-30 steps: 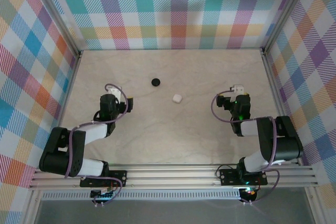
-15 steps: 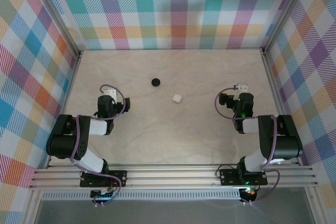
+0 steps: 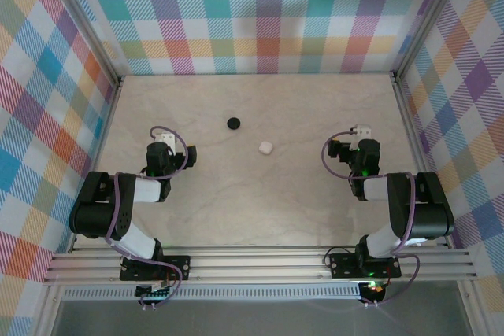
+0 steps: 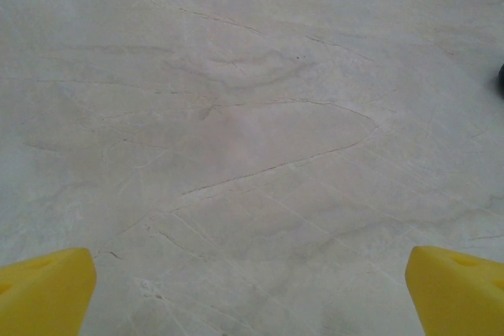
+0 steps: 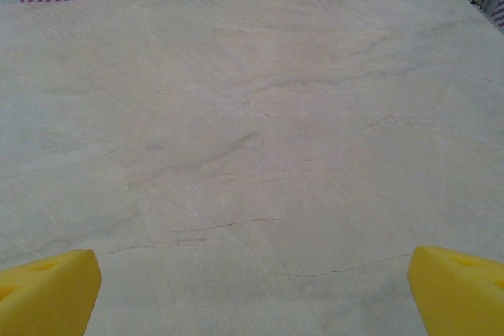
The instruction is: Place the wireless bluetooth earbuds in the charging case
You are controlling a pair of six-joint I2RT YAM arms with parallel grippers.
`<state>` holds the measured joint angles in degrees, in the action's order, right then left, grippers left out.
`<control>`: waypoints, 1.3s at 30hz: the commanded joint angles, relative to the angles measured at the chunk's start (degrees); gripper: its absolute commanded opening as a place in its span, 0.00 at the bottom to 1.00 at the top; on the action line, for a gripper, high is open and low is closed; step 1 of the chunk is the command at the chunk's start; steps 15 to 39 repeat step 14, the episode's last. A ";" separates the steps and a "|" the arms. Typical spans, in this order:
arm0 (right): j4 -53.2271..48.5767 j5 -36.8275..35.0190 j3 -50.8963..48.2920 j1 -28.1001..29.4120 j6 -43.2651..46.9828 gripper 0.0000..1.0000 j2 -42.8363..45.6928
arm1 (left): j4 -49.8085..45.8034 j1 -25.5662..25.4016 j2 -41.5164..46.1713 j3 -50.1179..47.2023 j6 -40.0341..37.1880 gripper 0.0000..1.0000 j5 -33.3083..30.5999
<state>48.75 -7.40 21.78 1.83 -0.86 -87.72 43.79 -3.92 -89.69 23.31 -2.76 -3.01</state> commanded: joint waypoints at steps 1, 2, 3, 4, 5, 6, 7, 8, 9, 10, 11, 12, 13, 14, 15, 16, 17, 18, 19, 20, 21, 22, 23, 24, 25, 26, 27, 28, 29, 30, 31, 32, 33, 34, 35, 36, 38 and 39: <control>0.55 0.98 0.81 -0.10 -0.81 1.00 -0.08 | 1.83 0.50 0.04 1.06 0.37 1.00 0.76; 0.55 0.98 0.81 -0.10 -0.87 1.00 -0.08 | 1.82 0.45 0.04 1.06 0.39 1.00 0.72; 0.55 0.94 0.85 -0.14 -0.89 1.00 -0.08 | 1.88 0.45 0.04 1.09 0.39 1.00 0.76; 0.55 0.97 0.81 -0.09 -0.85 1.00 -0.08 | 1.83 0.47 0.04 1.04 0.39 1.00 0.73; 0.55 0.98 0.81 -0.11 -0.81 1.00 -0.08 | 1.83 0.44 0.04 1.09 0.39 1.00 0.78; 0.40 1.05 0.93 -0.08 -0.81 1.00 -0.17 | 1.89 0.50 0.04 1.04 0.37 1.00 0.74; -0.02 1.68 1.19 -0.13 -0.60 1.00 -0.27 | 1.90 0.47 0.04 1.10 0.39 1.00 0.80; -0.51 2.23 1.45 -0.13 -0.50 1.00 -0.34 | 1.83 0.47 0.04 1.08 0.39 1.00 0.79; -0.41 2.30 1.43 -0.09 -0.46 1.00 -0.43 | 1.85 0.50 0.04 1.04 0.39 1.00 0.77; -0.43 2.30 1.51 -0.10 -0.50 1.00 -0.39 | 1.88 0.48 0.04 1.04 0.39 1.00 0.79; -0.41 2.24 1.43 -0.08 -0.54 1.00 -0.43 | 1.84 0.48 0.04 1.04 0.38 1.00 0.81; -0.18 2.30 1.30 -0.15 -0.50 1.00 -0.27 | 1.85 0.48 0.04 1.11 0.39 1.00 0.73; 0.15 2.26 1.01 -0.12 -0.46 1.00 -0.09 | 1.84 0.43 0.04 1.11 0.37 1.00 0.74; 0.29 2.16 0.98 -0.15 -0.46 1.00 -0.16 | 1.83 0.47 0.04 1.05 0.39 1.00 0.76; 0.29 2.16 0.98 -0.15 -0.46 1.00 -0.16 | 1.83 0.47 0.04 1.05 0.39 1.00 0.76; 0.29 2.16 0.98 -0.15 -0.46 1.00 -0.16 | 1.83 0.47 0.04 1.05 0.39 1.00 0.76; 0.29 2.16 0.98 -0.15 -0.46 1.00 -0.16 | 1.83 0.47 0.04 1.05 0.39 1.00 0.76; 0.29 2.16 0.98 -0.15 -0.46 1.00 -0.16 | 1.83 0.47 0.04 1.05 0.39 1.00 0.76; 0.29 2.16 0.98 -0.15 -0.46 1.00 -0.16 | 1.83 0.47 0.04 1.05 0.39 1.00 0.76; 0.29 2.16 0.98 -0.15 -0.46 1.00 -0.16 | 1.83 0.47 0.04 1.05 0.39 1.00 0.76; 0.29 2.16 0.98 -0.15 -0.46 1.00 -0.16 | 1.83 0.47 0.04 1.05 0.39 1.00 0.76; 0.29 2.16 0.98 -0.15 -0.46 1.00 -0.16 | 1.83 0.47 0.04 1.05 0.39 1.00 0.76; 0.29 2.16 0.98 -0.15 -0.46 1.00 -0.16 | 1.83 0.47 0.04 1.05 0.39 1.00 0.76; 0.29 2.16 0.98 -0.15 -0.46 1.00 -0.16 | 1.83 0.47 0.04 1.05 0.39 1.00 0.76; 0.29 2.16 0.98 -0.15 -0.46 1.00 -0.16 | 1.83 0.47 0.04 1.05 0.39 1.00 0.76; 0.29 2.16 0.98 -0.15 -0.46 1.00 -0.16 | 1.83 0.47 0.04 1.05 0.39 1.00 0.76; 0.29 2.16 0.98 -0.15 -0.46 1.00 -0.16 | 1.83 0.47 0.04 1.05 0.39 1.00 0.76; 0.29 2.16 0.98 -0.15 -0.46 1.00 -0.16 | 1.83 0.47 0.04 1.05 0.39 1.00 0.76; 0.29 2.16 0.98 -0.15 -0.46 1.00 -0.16 | 1.83 0.47 0.04 1.05 0.39 1.00 0.76; 0.29 2.16 0.98 -0.15 -0.46 1.00 -0.16 | 1.83 0.47 0.04 1.05 0.39 1.00 0.76; 0.29 2.16 0.98 -0.15 -0.46 1.00 -0.16 | 1.83 0.47 0.04 1.05 0.39 1.00 0.76; 0.29 2.16 0.98 -0.15 -0.46 1.00 -0.16 | 1.83 0.47 0.04 1.05 0.39 1.00 0.76; 0.29 2.16 0.98 -0.15 -0.46 1.00 -0.16 | 1.83 0.47 0.04 1.05 0.39 1.00 0.76; 0.29 2.16 0.98 -0.15 -0.46 1.00 -0.16 | 1.83 0.47 0.04 1.05 0.39 1.00 0.76; 0.29 2.16 0.98 -0.15 -0.46 1.00 -0.16 | 1.83 0.47 0.04 1.05 0.39 1.00 0.76; 0.29 2.16 0.98 -0.15 -0.46 1.00 -0.16 | 1.83 0.47 0.04 1.05 0.39 1.00 0.76; 0.29 2.16 0.98 -0.15 -0.46 1.00 -0.16 | 1.83 0.47 0.04 1.05 0.39 1.00 0.76; 0.29 2.16 0.98 -0.15 -0.46 1.00 -0.16 | 1.83 0.47 0.04 1.05 0.39 1.00 0.76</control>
